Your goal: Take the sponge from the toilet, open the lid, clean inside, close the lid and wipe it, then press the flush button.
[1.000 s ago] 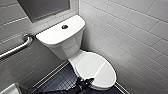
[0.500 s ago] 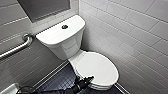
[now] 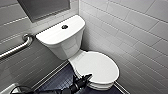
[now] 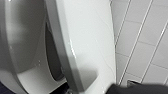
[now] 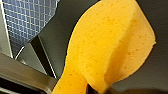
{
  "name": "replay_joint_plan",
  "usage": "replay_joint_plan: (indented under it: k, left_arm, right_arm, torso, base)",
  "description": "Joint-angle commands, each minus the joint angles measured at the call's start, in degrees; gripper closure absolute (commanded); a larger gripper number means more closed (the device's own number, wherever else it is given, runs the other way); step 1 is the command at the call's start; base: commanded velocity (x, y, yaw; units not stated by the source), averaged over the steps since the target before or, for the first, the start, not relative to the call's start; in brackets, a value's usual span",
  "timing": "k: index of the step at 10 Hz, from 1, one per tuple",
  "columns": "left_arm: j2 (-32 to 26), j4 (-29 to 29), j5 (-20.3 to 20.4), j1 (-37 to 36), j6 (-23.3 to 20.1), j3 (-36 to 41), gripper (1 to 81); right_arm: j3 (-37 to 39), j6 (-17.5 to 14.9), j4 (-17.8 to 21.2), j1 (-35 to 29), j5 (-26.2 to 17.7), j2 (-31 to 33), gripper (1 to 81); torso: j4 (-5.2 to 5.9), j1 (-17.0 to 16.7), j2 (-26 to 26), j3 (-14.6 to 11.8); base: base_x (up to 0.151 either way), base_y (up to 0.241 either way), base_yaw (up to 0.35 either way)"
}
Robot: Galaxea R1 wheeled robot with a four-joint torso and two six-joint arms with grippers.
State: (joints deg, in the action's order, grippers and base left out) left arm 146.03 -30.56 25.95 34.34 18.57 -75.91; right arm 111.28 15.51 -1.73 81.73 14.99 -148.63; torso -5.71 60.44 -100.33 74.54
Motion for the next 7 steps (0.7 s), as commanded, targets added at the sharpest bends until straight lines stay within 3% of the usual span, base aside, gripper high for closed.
replay_joint_plan:
  k: [1,2,3,4,7]
  left_arm:
    - [-1.61,5.25,4.28,-8.80,0.15,4.28,1.0]
    - [-2.05,5.25,4.28,-8.98,0.42,4.89,1.0]
    - [-2.23,5.25,4.28,-9.15,0.42,5.33,1.0]
    - [-2.41,5.16,4.37,-9.25,0.68,5.68,1.0]
    - [-3.72,4.81,4.37,-11.62,3.76,5.69,1.0]
  right_arm:
    - [-0.81,0.23,-0.38,0.77,-3.92,1.47,81.1]
    - [-0.81,0.23,-0.38,0.77,-3.92,1.29,81.1]
    - [-0.81,0.23,-0.38,0.77,-3.92,1.20,81.1]
    - [-0.72,0.23,-0.38,0.86,-3.92,1.20,81.1]
    - [-0.72,0.23,-0.38,0.86,-3.92,1.11,81.1]
  torso:
    - [0.00,0.00,0.00,-4.16]
    - [0.00,0.00,0.00,-5.24]
    - [0.00,0.00,0.00,-1.88]
    - [0.00,0.00,0.00,-3.52]
    - [0.00,0.00,-0.02,-4.77]
  base:
    - [0.000,0.000,0.000]
    - [0.000,0.000,0.000]
    - [0.000,0.000,0.000]
    - [0.000,0.000,0.000]
    - [0.000,0.000,0.000]
